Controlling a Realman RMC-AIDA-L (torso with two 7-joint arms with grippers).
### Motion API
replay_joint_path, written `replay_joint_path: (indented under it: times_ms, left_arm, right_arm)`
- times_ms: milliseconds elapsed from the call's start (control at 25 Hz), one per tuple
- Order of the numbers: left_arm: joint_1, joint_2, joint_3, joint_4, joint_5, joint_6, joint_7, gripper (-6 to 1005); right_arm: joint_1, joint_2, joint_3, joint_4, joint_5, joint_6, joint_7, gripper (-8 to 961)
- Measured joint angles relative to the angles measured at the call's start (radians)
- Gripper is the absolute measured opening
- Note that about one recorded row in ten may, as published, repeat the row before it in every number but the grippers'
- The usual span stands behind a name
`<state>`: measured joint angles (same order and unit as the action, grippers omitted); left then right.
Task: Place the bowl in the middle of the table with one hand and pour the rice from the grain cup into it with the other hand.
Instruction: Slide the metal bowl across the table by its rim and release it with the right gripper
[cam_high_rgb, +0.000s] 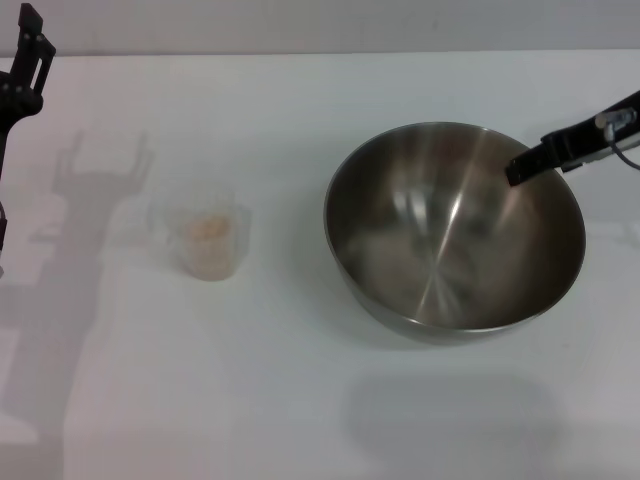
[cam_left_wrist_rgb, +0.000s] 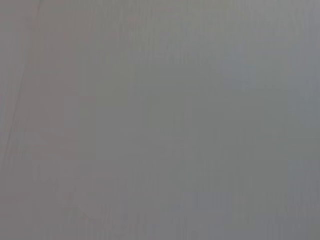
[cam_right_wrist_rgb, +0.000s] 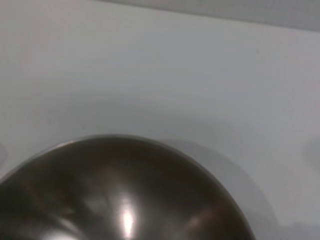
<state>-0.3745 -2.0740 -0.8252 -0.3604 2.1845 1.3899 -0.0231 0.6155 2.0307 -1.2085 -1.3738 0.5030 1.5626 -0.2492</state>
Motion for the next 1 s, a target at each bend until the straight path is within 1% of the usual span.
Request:
replay_joint_path:
  times_ms: [320,440,600,880,1000]
  left_arm:
    - [-0.001,-0.001,0.000,0.000,0.000,0.000,0.000,829]
    - [0.000,-0.001,0.000,0.000,0.000,0.000,0.000,829]
    - [0.003,-0.001,0.000,-0.001,0.000,0.000,0.000,829]
    - [0.004,-0.002,0.000,-0.001,0.000,0.000,0.000,829]
    - [0.004,-0.002,0.000,0.000,0.000,0.000,0.000,829]
  right_arm:
    - [0.004,-0.001,0.001,0.084,0.000,-0.026,-0.035,713]
    - [0.005,0.002,0.004,0.095,0.000,-0.036,-0.046,678]
    - [0.002,0.012,0.028,0.103,0.006,-0.060,-0.077,630]
    - [0.008,0.018,0.026,0.117,0.007,-0.067,-0.087,548]
    - [0.009,0.020,0.021,0.123,0.005,-0.068,-0.092,407]
